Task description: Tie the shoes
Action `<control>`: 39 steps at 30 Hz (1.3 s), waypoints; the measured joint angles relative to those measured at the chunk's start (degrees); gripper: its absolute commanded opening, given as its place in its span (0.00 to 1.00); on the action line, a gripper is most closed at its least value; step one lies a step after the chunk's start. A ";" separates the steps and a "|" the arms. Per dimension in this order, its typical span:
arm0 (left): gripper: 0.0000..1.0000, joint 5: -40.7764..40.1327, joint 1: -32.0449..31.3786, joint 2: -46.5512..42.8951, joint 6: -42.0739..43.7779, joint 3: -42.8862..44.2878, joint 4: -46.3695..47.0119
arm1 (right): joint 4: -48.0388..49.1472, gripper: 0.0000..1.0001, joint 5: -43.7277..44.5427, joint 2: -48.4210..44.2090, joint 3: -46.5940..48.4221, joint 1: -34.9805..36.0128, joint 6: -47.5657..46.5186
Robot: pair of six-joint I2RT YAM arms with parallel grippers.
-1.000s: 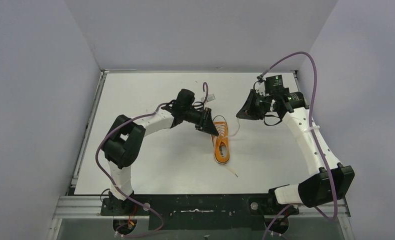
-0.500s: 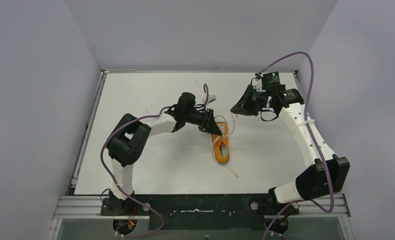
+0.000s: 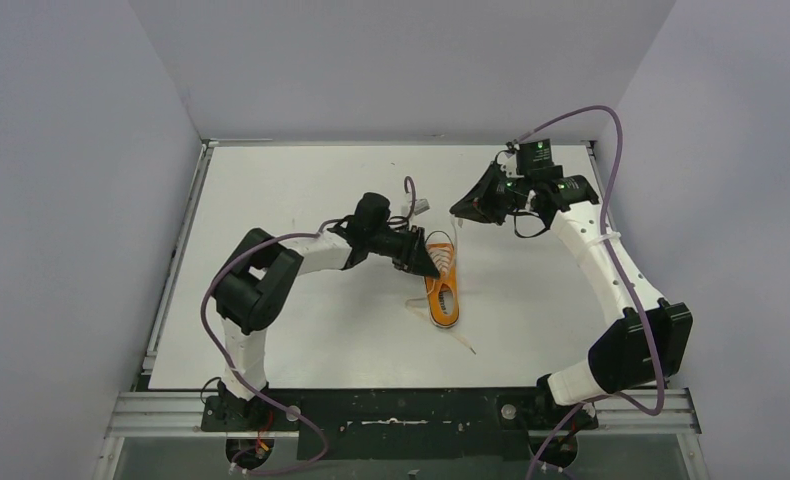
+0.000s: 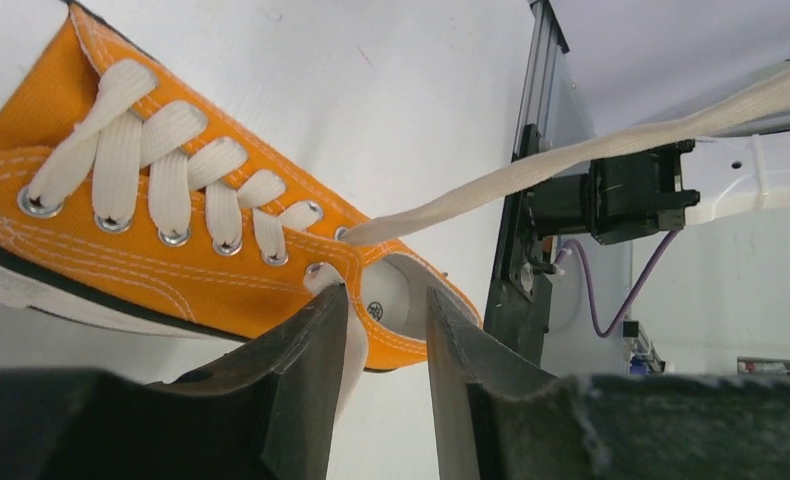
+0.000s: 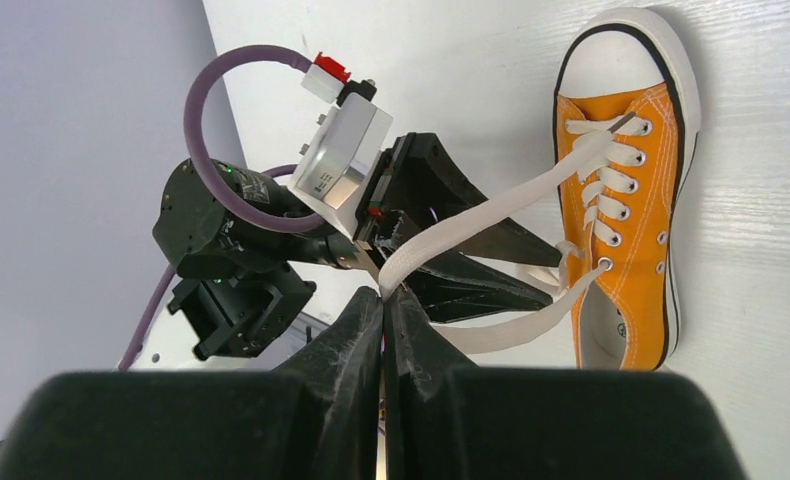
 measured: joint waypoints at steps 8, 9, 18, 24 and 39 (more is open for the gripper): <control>0.68 -5.33 0.35 -8.85 10.69 -5.44 -11.56 | -1.53 0.00 0.17 0.00 0.83 0.02 -1.05; 0.70 -6.05 0.35 -9.90 12.04 -5.97 -12.55 | -1.66 0.00 0.20 0.00 0.92 0.02 -1.40; 0.72 -16.59 -0.66 -9.99 21.03 -7.41 -20.90 | -3.69 0.00 0.66 0.00 0.92 0.00 -3.80; 0.49 -18.27 -2.14 -7.91 23.43 -7.85 -21.73 | -3.96 0.00 0.76 -0.09 0.92 0.00 -4.42; 0.00 -9.94 -3.93 -8.44 20.74 4.83 -48.24 | -3.65 0.00 1.01 -3.39 0.35 -3.08 -4.59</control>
